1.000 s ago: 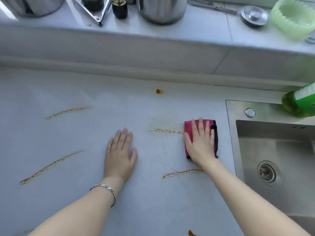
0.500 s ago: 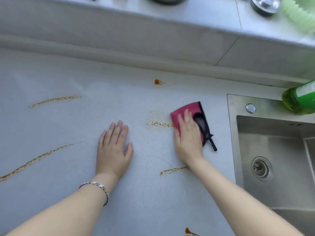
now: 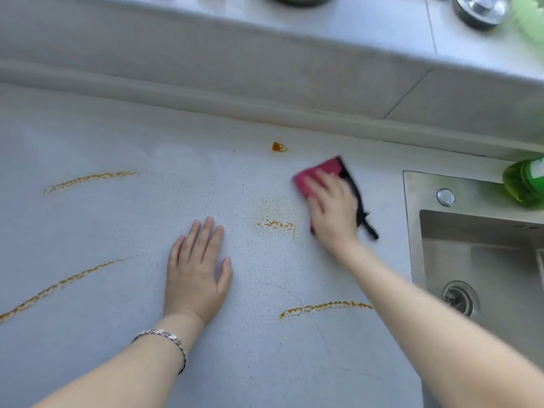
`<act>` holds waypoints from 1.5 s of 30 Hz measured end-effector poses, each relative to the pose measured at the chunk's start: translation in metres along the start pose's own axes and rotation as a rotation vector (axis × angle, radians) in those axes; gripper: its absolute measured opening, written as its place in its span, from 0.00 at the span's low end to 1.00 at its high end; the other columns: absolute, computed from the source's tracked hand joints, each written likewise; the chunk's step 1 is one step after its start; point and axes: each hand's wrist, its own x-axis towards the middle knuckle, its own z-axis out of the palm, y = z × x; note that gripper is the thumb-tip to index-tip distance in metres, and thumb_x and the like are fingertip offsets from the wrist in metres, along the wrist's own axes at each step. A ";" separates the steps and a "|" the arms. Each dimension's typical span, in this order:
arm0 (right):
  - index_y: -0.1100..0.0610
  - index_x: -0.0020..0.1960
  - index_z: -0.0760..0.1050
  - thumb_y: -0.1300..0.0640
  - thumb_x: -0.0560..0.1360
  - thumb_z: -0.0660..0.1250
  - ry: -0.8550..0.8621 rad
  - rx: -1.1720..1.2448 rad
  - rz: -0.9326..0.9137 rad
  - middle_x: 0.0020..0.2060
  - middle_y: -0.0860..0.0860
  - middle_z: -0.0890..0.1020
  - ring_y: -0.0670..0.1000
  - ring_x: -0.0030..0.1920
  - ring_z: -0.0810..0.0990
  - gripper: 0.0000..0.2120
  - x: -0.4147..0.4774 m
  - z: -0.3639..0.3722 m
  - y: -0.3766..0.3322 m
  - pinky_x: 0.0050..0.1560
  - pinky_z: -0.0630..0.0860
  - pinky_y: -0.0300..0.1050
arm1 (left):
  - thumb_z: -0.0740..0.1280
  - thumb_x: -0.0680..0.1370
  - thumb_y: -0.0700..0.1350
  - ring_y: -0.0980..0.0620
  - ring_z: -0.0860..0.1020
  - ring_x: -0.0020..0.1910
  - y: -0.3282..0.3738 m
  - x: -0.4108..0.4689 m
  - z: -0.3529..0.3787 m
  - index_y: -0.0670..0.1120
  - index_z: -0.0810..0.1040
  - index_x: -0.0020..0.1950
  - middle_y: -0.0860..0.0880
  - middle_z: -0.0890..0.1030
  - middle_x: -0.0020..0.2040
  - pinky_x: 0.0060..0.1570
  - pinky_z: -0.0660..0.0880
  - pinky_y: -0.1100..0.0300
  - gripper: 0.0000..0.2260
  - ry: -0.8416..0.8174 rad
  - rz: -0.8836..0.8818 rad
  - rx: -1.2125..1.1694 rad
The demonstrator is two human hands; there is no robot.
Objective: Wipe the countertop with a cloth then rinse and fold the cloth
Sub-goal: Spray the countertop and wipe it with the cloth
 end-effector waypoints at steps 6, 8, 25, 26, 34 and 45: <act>0.50 0.54 0.79 0.50 0.78 0.55 -0.250 0.088 -0.405 0.50 0.53 0.82 0.53 0.50 0.76 0.15 -0.055 -0.037 0.010 0.51 0.71 0.44 | 0.54 0.73 0.49 0.47 0.62 0.68 0.000 0.000 -0.003 0.41 0.70 0.66 0.42 0.72 0.67 0.70 0.46 0.60 0.23 -0.005 -0.015 -0.004; 0.53 0.55 0.79 0.53 0.76 0.57 -0.060 0.034 -0.182 0.50 0.57 0.80 0.59 0.49 0.76 0.14 0.005 -0.042 0.029 0.50 0.68 0.44 | 0.54 0.73 0.49 0.47 0.62 0.68 0.000 0.000 -0.001 0.41 0.70 0.66 0.42 0.72 0.67 0.70 0.47 0.59 0.23 -0.003 -0.009 -0.004; 0.55 0.64 0.72 0.62 0.76 0.59 0.098 0.058 0.174 0.62 0.59 0.71 0.62 0.62 0.66 0.17 0.098 0.021 -0.040 0.60 0.61 0.47 | 0.55 0.73 0.50 0.50 0.62 0.69 0.000 0.001 0.001 0.45 0.65 0.67 0.44 0.72 0.68 0.69 0.49 0.56 0.23 -0.018 -0.025 -0.002; 0.55 0.64 0.72 0.62 0.76 0.58 0.089 0.065 0.158 0.63 0.58 0.70 0.62 0.62 0.65 0.17 0.100 0.026 -0.050 0.60 0.61 0.47 | 0.55 0.73 0.50 0.50 0.62 0.69 0.000 0.001 0.000 0.45 0.65 0.67 0.44 0.72 0.68 0.69 0.50 0.56 0.23 -0.021 -0.027 0.000; 0.62 0.55 0.79 0.65 0.74 0.59 -0.179 0.089 -0.339 0.56 0.64 0.77 0.61 0.58 0.72 0.13 0.089 -0.009 -0.011 0.60 0.59 0.39 | 0.56 0.73 0.50 0.50 0.62 0.69 -0.001 0.000 -0.001 0.44 0.68 0.66 0.44 0.72 0.68 0.69 0.50 0.56 0.23 -0.025 -0.023 0.008; 0.57 0.59 0.76 0.62 0.77 0.57 -0.323 0.184 -0.365 0.61 0.57 0.74 0.60 0.61 0.67 0.14 0.107 0.066 -0.141 0.59 0.59 0.43 | 0.57 0.72 0.49 0.50 0.63 0.69 -0.003 0.000 -0.001 0.43 0.70 0.66 0.45 0.72 0.68 0.69 0.51 0.56 0.23 -0.021 -0.023 -0.004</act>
